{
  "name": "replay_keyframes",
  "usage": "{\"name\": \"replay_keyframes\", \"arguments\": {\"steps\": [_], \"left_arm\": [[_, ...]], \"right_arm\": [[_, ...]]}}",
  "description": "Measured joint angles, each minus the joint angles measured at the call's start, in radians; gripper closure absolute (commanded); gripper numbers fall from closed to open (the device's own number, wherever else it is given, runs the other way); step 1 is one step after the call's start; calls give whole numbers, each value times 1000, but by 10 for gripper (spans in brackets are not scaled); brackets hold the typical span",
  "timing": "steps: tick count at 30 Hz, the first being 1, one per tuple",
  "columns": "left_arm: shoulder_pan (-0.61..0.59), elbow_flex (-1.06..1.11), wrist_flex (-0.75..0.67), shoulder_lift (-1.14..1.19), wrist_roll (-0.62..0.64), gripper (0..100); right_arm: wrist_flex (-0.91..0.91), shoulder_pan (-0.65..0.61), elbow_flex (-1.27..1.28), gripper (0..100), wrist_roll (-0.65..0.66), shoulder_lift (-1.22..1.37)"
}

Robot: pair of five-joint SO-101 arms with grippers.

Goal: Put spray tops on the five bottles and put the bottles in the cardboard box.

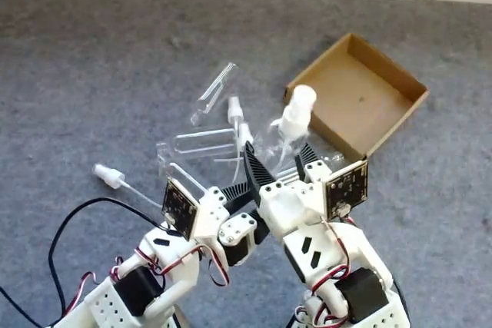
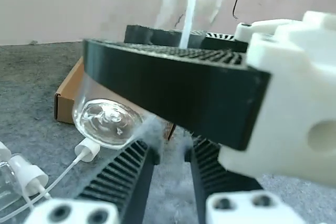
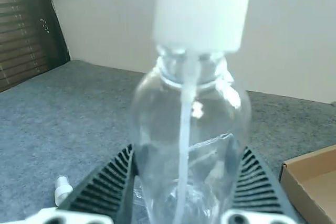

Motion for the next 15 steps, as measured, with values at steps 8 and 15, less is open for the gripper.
{"name": "replay_keyframes", "arguments": {"steps": [8, 15], "left_arm": [[-18, 0, 0, 0, 2, 958], [-20, 0, 0, 0, 3, 958]], "right_arm": [[0, 0, 8, 832, 0, -9], [0, 26, 8, 832, 0, -5]]}}
